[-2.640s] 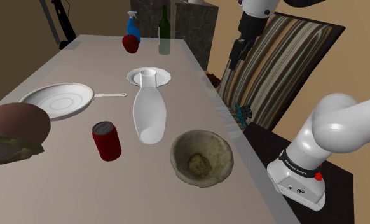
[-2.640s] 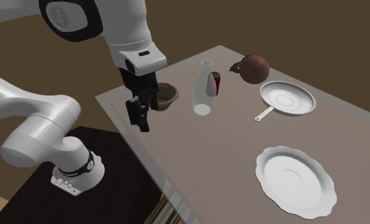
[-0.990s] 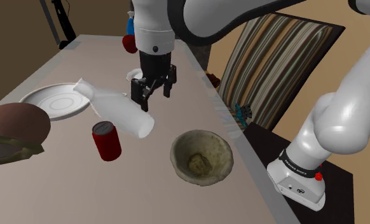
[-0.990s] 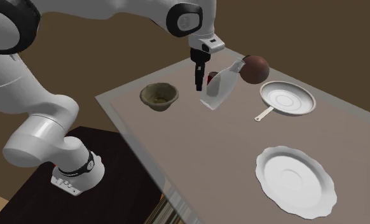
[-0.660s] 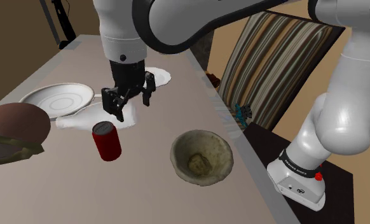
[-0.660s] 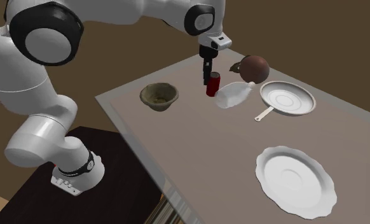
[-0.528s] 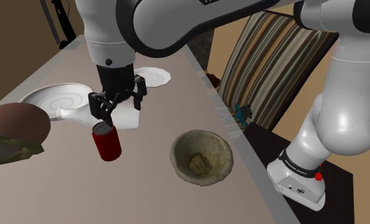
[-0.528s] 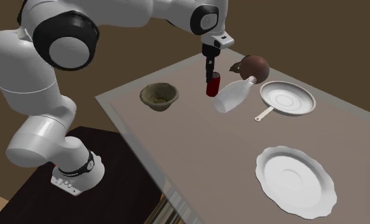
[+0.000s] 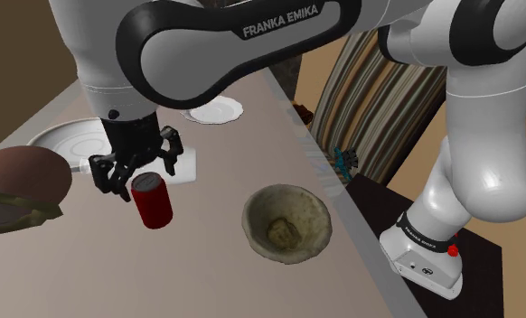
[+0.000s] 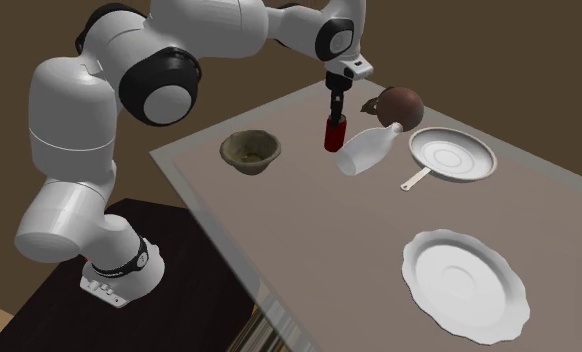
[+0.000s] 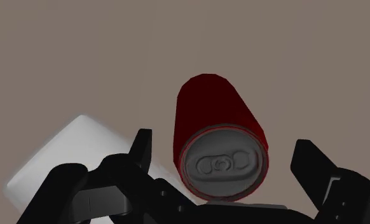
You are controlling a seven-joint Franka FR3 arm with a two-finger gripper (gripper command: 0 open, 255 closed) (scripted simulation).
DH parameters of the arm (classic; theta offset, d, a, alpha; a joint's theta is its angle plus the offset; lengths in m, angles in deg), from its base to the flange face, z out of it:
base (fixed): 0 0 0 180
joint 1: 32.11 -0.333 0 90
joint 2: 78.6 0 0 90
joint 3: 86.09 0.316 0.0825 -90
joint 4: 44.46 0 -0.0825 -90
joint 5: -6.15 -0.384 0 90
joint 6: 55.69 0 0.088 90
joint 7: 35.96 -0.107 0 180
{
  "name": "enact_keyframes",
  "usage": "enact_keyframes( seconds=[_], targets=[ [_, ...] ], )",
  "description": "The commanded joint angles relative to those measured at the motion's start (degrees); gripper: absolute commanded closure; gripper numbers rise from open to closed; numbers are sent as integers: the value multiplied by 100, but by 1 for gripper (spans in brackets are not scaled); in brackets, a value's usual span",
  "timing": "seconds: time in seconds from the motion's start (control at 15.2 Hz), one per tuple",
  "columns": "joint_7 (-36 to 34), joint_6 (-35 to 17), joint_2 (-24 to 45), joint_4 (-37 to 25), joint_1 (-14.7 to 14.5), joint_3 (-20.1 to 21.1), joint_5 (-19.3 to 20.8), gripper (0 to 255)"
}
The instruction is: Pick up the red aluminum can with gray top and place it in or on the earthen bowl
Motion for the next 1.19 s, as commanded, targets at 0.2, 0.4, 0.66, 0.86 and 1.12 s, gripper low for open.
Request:
enact_keyframes(
  seconds=[0.2,0.4,0.66,0.86,1.12],
  targets=[
    [-47,-303,100,215,-1,-37,65,0],
    [-47,-302,102,213,-1,-37,66,0],
    [-47,-301,101,213,-1,-37,66,0],
    [-47,-301,102,213,-1,-37,66,255],
    [-47,-301,102,212,-2,-37,66,255]
  ],
)
